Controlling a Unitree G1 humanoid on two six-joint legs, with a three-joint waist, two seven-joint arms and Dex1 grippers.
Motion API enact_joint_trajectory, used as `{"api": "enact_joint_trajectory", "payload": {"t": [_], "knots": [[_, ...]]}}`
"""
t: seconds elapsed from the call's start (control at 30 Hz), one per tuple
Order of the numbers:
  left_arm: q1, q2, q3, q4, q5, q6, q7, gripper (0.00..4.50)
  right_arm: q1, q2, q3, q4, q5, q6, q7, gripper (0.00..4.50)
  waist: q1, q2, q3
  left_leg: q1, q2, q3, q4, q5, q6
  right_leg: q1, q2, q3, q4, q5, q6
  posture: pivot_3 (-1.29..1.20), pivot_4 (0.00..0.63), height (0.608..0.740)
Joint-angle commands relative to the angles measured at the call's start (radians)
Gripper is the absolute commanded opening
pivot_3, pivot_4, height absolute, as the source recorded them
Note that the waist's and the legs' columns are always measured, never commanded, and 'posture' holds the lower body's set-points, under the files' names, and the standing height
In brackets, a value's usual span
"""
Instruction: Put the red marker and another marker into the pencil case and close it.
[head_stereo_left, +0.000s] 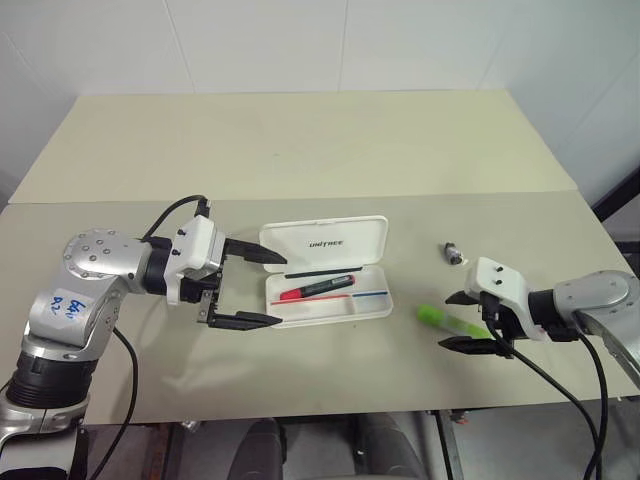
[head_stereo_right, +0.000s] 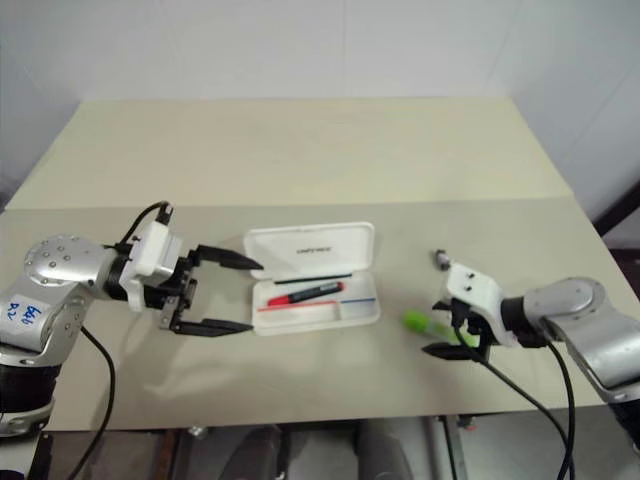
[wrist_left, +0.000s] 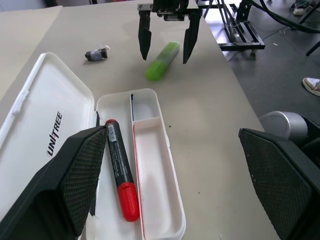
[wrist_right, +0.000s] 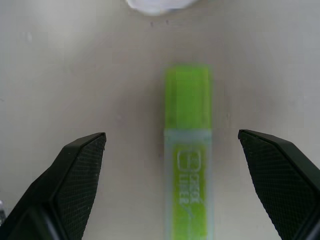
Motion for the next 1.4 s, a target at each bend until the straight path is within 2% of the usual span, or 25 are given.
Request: {"api": "enact_joint_trajectory", "payload": {"t": [0.03,0.07,0.17,0.37,0.77,1.4], "knots": [[0.005,0.021,0.044,-0.045,-0.033,0.002,0.011,4.47,-0.016,0.002,0.029,0.029,-0.052,-0.007,-0.008,4.50,-0.001,0.000,0.000,0.000,0.000,0.000,0.000,0.000,0.000,0.000,0.000,0.000,0.000,0.000,0.000,0.00,0.150,0.740],[0.008,0.024,0.046,-0.048,-0.036,0.004,0.013,4.47,-0.019,0.001,0.037,0.036,-0.062,-0.011,-0.008,4.50,-0.001,0.000,0.000,0.000,0.000,0.000,0.000,0.000,0.000,0.000,0.000,0.000,0.000,0.000,0.000,0.00,0.150,0.740],[0.015,0.034,0.055,-0.047,-0.036,0.002,0.011,4.50,-0.024,-0.010,0.053,0.040,-0.084,-0.015,0.003,3.89,0.000,-0.001,0.000,0.001,0.000,0.000,0.001,0.000,0.000,0.001,0.000,0.000,0.000,0.000,0.000,0.00,0.150,0.740],[0.024,0.051,0.057,-0.022,-0.014,-0.047,-0.003,4.50,-0.058,-0.003,0.048,0.031,-0.116,-0.039,0.011,2.19,0.001,-0.001,-0.001,0.001,0.000,0.000,0.001,0.000,0.000,0.001,0.000,0.000,-0.001,0.000,0.000,0.00,0.150,0.740],[0.043,0.062,0.061,0.029,0.003,-0.112,-0.010,4.50,-0.163,0.015,0.033,0.054,-0.117,-0.075,0.054,2.19,-0.001,-0.001,0.000,0.001,0.000,0.000,0.000,0.000,0.000,0.001,0.000,0.000,-0.001,0.000,0.000,0.00,0.150,0.740],[0.037,0.054,0.043,0.028,-0.002,-0.115,0.001,4.50,-0.027,-0.031,0.053,-0.004,-0.171,0.024,0.031,2.19,0.001,-0.001,0.000,0.001,0.000,0.000,0.000,0.000,0.000,0.001,0.000,0.000,-0.001,0.000,0.000,0.00,0.150,0.740]]}}
